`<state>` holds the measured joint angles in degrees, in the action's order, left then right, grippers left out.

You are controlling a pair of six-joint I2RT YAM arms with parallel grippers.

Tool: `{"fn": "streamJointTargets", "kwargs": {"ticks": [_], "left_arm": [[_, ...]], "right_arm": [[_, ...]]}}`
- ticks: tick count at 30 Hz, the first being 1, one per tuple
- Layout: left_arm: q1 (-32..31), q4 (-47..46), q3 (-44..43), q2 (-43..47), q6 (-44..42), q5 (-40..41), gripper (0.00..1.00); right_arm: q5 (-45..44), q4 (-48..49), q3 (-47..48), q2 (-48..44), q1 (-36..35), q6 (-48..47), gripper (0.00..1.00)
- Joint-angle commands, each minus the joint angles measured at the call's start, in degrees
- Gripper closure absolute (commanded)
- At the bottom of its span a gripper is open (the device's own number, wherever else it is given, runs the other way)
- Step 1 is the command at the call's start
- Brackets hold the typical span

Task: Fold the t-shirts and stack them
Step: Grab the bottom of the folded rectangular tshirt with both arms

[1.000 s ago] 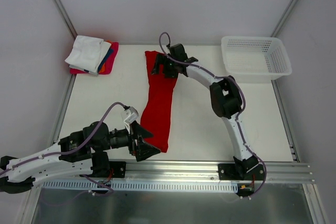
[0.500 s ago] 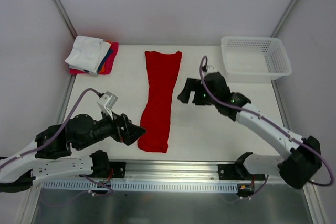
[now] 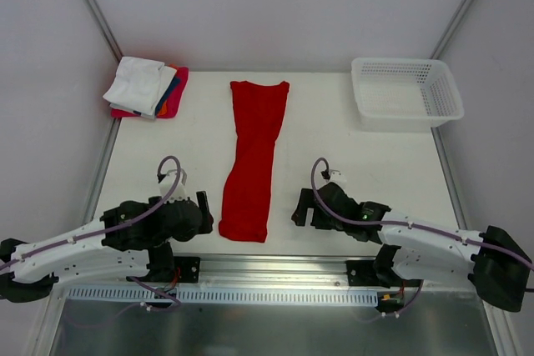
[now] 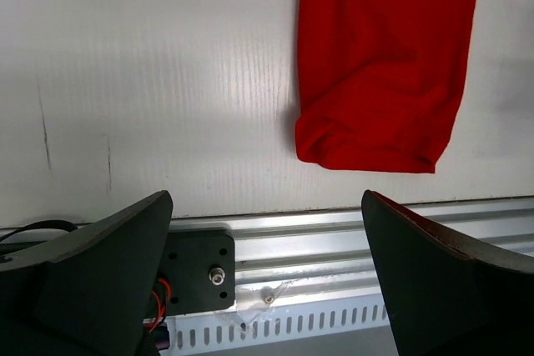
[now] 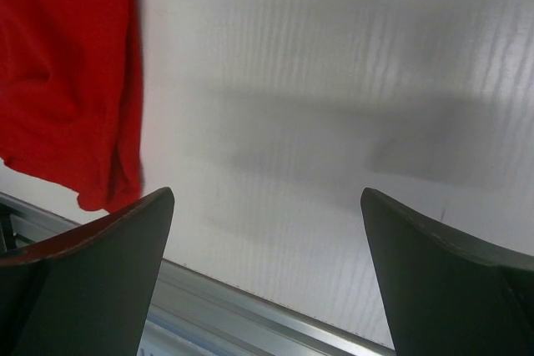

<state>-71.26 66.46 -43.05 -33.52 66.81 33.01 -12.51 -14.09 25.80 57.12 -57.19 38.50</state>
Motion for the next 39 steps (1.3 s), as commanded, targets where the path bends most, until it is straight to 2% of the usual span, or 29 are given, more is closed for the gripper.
{"fn": "streamJointTargets", "kwargs": {"ticks": [1,4,8,16,19,33,39], "left_arm": [[-0.3,-5.2,3.4,-2.9,3.2,-1.7,0.01],[-0.3,-6.2,5.2,-4.3,4.2,-2.0,0.01],[-0.4,-12.3,10.0,-4.1,4.6,-3.7,0.02],[-0.9,-16.7,13.6,-7.3,7.6,-2.6,0.02],[-1.2,-17.8,14.0,-8.5,8.2,-2.1,0.02],[-1.9,-23.1,18.8,-7.8,9.2,0.7,0.02],[-1.9,-31.2,24.0,-6.2,9.6,2.4,0.01]], "right_arm": [[-5.5,3.6,1.6,0.2,-3.4,4.7,0.0],[-6.6,4.1,2.8,2.3,-5.4,5.4,0.0],[-7.5,7.3,4.1,7.3,-9.1,7.1,0.0],[-6.3,11.7,13.6,25.0,-14.6,7.8,0.0],[-5.8,11.4,17.1,29.1,-15.8,7.5,0.01],[-6.3,9.9,18.2,31.5,-15.8,7.6,0.01],[-6.8,9.8,17.9,32.8,-15.9,8.3,0.12]]}}
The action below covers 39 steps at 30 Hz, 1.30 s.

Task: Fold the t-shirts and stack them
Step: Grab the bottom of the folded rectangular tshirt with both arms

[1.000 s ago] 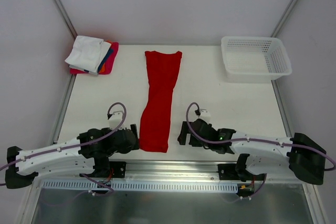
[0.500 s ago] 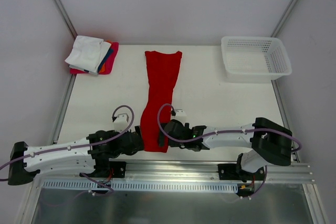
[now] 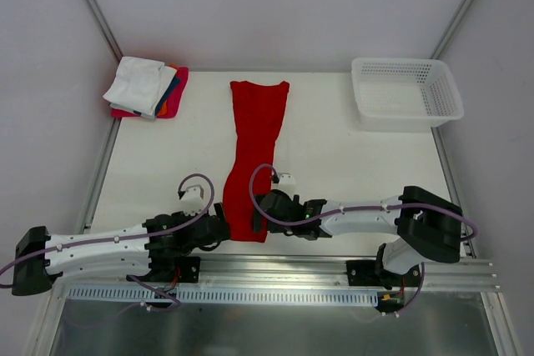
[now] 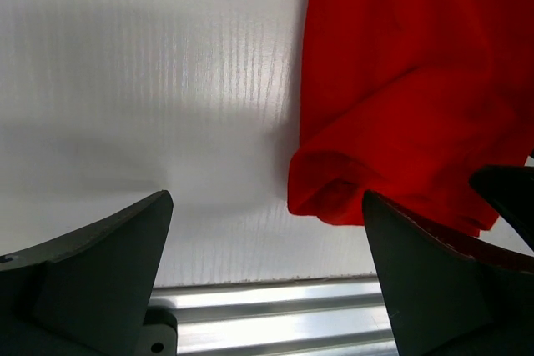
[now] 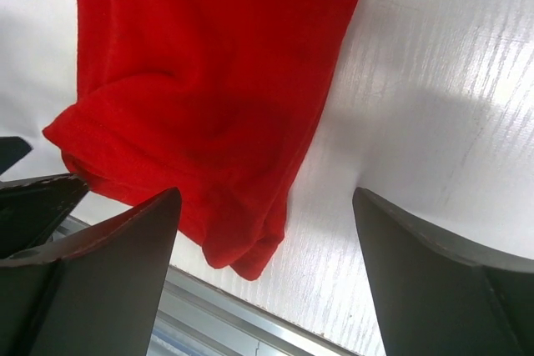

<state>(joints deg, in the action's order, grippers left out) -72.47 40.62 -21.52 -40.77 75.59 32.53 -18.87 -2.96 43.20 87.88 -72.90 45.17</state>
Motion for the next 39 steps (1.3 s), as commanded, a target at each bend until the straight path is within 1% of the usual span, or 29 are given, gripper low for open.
{"fn": "streamJointTargets", "kwargs": {"ticks": [1,2,5,6,8,12,14,16,19,20,22,25,27,28,29,31,37,39], "left_arm": [[-0.7,-6.5,3.1,1.7,0.2,3.1,0.01],[-0.7,-7.6,3.8,2.3,-0.2,3.3,0.01],[-0.7,-13.7,7.1,7.0,-3.1,3.9,0.02],[-0.7,-16.7,9.1,8.3,-3.7,4.1,0.02],[-0.7,-18.8,11.0,10.8,-5.1,4.7,0.03],[-0.7,-25.7,17.1,18.8,-8.6,4.9,0.03],[-0.7,-27.1,18.7,21.4,-9.3,4.5,0.03],[-0.7,-27.3,19.5,21.8,-9.4,4.3,0.03],[-0.7,-27.3,19.1,20.0,-8.4,3.6,0.04],[-0.7,-27.3,18.4,18.0,-8.0,3.2,0.04],[-0.7,-27.3,17.5,14.7,-6.7,2.8,0.05],[-0.7,-26.8,14.8,10.8,-5.5,1.5,0.05],[-0.7,-22.1,10.4,5.5,-3.2,1.0,0.05],[-0.7,-20.5,8.7,3.5,-3.1,1.0,0.05],[-0.7,-18.4,5.7,-0.3,-3.1,1.0,0.05],[-0.7,-18.2,4.2,-4.2,-3.2,1.0,0.04],[-0.7,-18.2,3.2,-5.8,-1.9,1.7,0.04],[-0.7,-18.2,3.4,-5.5,-1.6,1.7,0.05]], "right_arm": [[-0.5,-1.3,0.5,2.3,-0.1,1.9,0.12],[-0.4,-1.3,0.5,2.6,-0.1,1.9,0.16],[-0.1,-1.2,0.9,3.4,-0.1,1.9,0.19],[-0.1,-1.3,1.0,3.6,-0.1,1.9,0.2],[0.1,-1.3,1.4,4.1,-0.2,1.9,0.2],[0.2,-1.4,1.8,4.8,-0.1,1.8,0.2],[0.4,-1.5,1.9,5.3,-0.1,1.8,0.2],[0.6,-1.5,1.9,5.6,0.0,1.7,0.2],[0.8,-1.5,1.9,6.0,0.0,1.8,0.2],[0.9,-1.5,1.9,6.2,0.0,1.8,0.23],[1.1,-1.5,1.9,6.3,0.0,1.9,0.33],[1.4,-1.5,1.7,6.3,0.2,1.9,0.33],[1.3,-1.5,1.1,5.8,0.4,1.9,0.32],[1.1,-1.5,0.7,5.6,0.5,2.2,0.32],[1.0,-1.5,0.5,5.3,0.4,2.3,0.32],[0.7,-1.5,-0.3,4.7,0.4,2.5,0.32],[0.2,-1.5,-2.3,3.4,0.6,3.2,0.33],[0.2,-1.5,-2.7,3.4,0.6,3.3,0.35]]}}
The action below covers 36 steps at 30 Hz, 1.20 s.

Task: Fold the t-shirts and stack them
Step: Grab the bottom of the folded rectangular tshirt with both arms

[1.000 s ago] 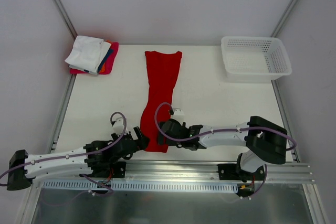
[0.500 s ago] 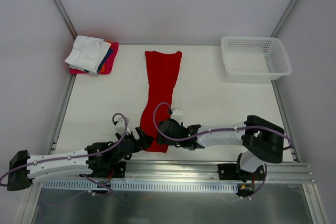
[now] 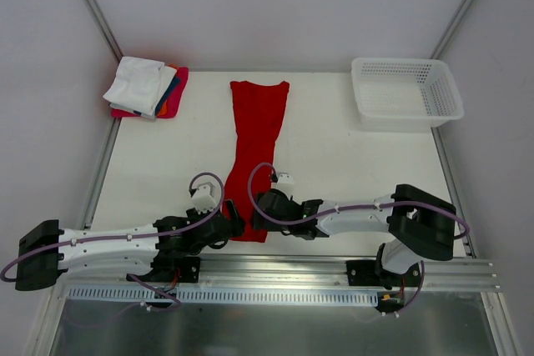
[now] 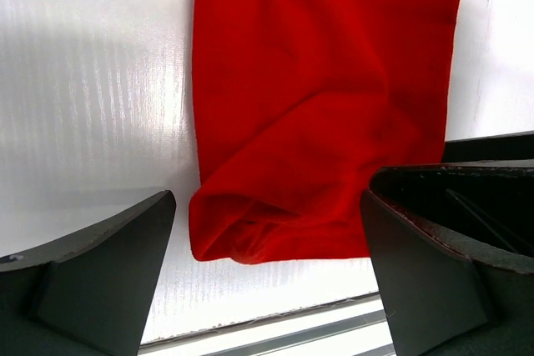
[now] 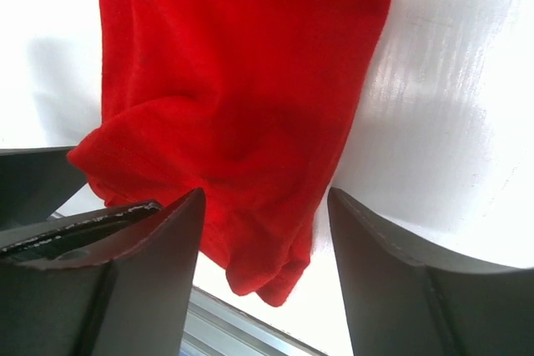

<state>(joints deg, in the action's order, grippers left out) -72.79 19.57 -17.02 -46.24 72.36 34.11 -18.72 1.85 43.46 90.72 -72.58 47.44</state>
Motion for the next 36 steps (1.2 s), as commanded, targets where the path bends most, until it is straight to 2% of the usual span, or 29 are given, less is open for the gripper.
{"fn": "streamJointTargets", "kwargs": {"ticks": [1,4,5,11,15,18,19,22,23,24,31,36], "left_arm": [[-0.4,2.8,-0.9,0.1,1.7,0.1,0.05],[-0.4,2.8,-0.7,0.4,2.1,0.1,0.1],[-0.4,2.8,-0.6,0.4,2.3,0.2,0.11],[-0.4,2.8,-0.1,0.4,3.1,0.7,0.29],[-0.4,2.8,0.1,0.4,3.3,1.0,0.33],[-0.4,2.8,0.3,0.4,3.3,1.1,0.44],[-0.4,2.8,0.4,0.5,3.3,1.1,0.48],[-0.4,2.8,0.7,0.4,3.3,1.3,0.73],[-0.4,2.8,0.7,0.2,3.5,1.4,0.93],[-0.4,2.8,0.8,0.0,3.7,1.4,0.99],[-0.4,2.8,0.5,-1.9,3.3,1.8,1.0],[-0.4,2.8,-1.3,-0.9,0.8,1.2,1.0]], "right_arm": [[-0.1,-6.2,-3.1,0.6,0.3,1.1,0.36],[0.3,-6.0,-3.0,1.0,0.4,1.1,0.41],[0.4,-6.0,-2.9,1.3,0.4,1.0,0.47],[1.5,-5.2,-2.4,2.6,0.7,0.6,0.66],[2.2,-4.7,-2.3,3.2,0.9,0.6,0.73],[2.5,-4.7,-2.1,3.8,1.0,0.6,0.76],[2.5,-4.7,-2.1,3.8,1.0,0.5,0.77],[2.8,-4.7,-1.8,4.4,1.1,0.4,0.82],[2.9,-4.7,-1.8,4.6,1.2,0.5,0.82],[3.1,-4.5,-1.8,4.9,1.2,0.5,0.84],[4.2,-3.6,-1.7,6.0,1.3,0.3,1.0],[4.2,-3.7,-2.3,4.9,1.2,0.3,1.0]]}}
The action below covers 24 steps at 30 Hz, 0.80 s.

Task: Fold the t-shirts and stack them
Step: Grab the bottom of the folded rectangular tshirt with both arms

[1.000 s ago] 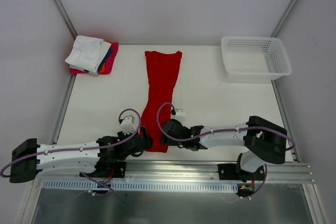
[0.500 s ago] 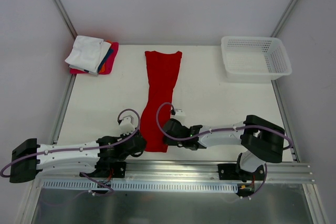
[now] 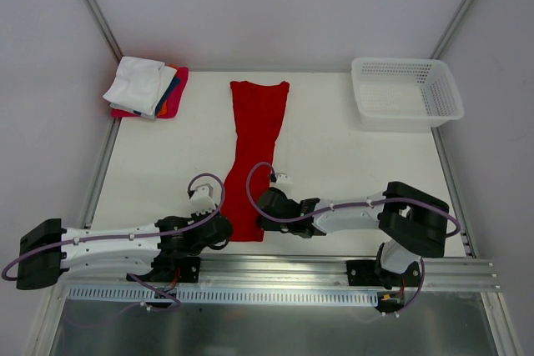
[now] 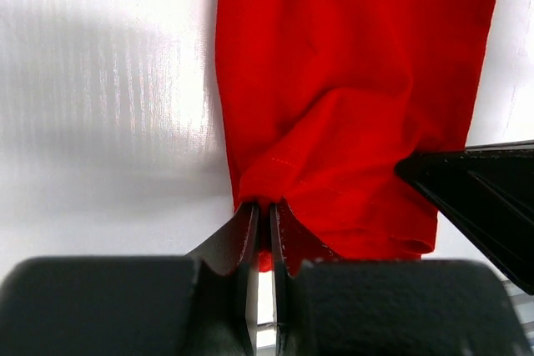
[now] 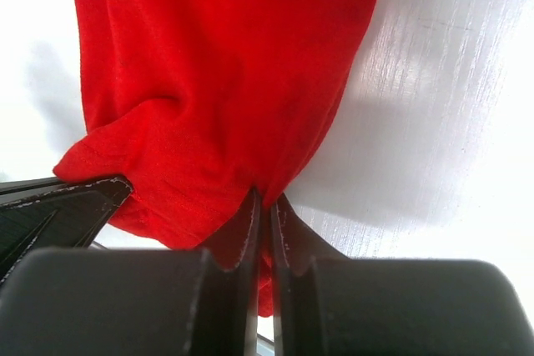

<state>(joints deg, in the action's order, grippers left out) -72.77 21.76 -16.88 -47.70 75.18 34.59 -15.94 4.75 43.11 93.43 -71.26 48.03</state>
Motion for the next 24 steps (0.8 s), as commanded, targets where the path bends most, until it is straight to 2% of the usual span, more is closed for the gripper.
{"fn": "streamJointTargets", "kwargs": {"ticks": [1,14,24], "left_arm": [[-0.4,0.7,-1.7,0.9,-2.6,0.7,1.0],[-0.4,1.2,-6.3,3.8,-6.7,-0.7,1.0],[-0.4,2.3,-11.1,5.6,-10.4,-1.1,1.0]], "right_arm": [[1.3,-6.7,-2.2,1.7,-0.1,-0.3,0.99],[-1.9,-13.7,-0.5,-4.7,-0.8,-1.6,1.0],[-4.9,-22.2,6.3,-9.4,-0.8,-5.0,0.99]]}}
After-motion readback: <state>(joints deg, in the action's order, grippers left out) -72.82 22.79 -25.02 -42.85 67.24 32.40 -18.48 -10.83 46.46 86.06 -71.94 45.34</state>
